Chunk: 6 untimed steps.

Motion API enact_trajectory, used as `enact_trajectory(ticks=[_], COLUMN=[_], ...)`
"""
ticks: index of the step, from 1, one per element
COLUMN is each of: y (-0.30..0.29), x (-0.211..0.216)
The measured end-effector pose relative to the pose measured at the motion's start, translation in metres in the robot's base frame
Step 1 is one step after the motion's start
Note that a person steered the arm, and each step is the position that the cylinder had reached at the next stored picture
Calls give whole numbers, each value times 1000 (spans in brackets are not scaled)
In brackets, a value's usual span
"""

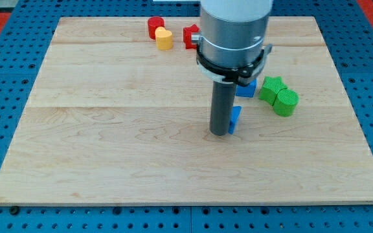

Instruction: Push the yellow heart and the red star right a bit

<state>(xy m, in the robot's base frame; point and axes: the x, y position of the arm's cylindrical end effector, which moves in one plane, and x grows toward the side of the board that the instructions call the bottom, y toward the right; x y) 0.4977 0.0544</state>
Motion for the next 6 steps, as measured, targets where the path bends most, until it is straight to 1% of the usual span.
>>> enact_trajectory(ticks=[2,3,4,5,6], y=[6,45,44,3,-48], x=[-22,-24,-29,-37,-97])
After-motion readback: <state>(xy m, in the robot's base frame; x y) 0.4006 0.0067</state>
